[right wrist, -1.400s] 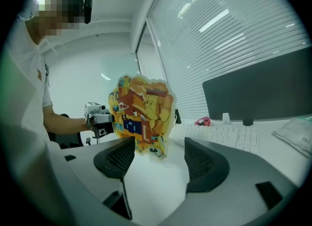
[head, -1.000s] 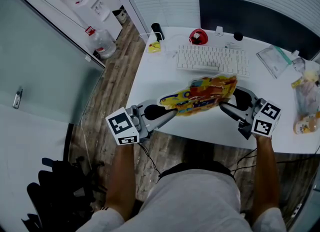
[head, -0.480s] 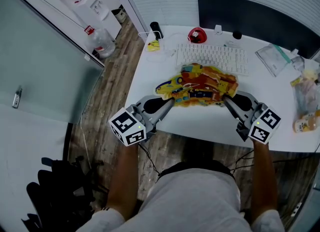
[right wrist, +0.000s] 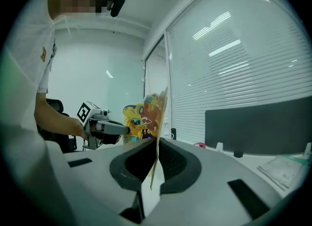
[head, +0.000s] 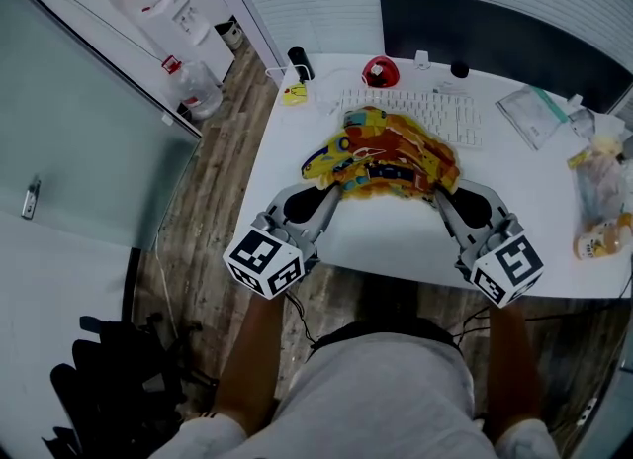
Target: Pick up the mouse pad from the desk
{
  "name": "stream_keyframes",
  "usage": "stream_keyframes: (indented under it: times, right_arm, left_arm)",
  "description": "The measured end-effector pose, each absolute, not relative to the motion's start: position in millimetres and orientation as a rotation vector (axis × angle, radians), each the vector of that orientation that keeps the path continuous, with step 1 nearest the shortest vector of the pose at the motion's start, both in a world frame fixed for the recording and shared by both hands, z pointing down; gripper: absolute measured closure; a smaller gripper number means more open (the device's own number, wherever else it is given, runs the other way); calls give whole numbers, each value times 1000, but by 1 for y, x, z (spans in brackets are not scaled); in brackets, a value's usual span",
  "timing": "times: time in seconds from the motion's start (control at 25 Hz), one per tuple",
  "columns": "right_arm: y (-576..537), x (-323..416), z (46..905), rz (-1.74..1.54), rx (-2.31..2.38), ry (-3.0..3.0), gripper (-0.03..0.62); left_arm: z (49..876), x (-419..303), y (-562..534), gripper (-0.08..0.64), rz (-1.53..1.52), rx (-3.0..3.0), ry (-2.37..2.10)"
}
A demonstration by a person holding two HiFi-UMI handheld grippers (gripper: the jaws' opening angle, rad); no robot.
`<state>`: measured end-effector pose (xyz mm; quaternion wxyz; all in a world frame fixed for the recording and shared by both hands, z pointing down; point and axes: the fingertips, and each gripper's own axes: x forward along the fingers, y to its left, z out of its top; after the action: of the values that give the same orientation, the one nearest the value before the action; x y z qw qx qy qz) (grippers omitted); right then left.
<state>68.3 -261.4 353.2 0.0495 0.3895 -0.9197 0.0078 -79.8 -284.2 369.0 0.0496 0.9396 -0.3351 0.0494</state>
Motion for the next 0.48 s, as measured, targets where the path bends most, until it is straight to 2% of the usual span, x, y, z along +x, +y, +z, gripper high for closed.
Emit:
stream_keyframes:
  times: [0.48]
  right_arm:
    - [-262, 83, 328, -50, 1316, -2780, 572]
  left_arm:
    - [344, -65, -284, 537, 90, 2909, -1187]
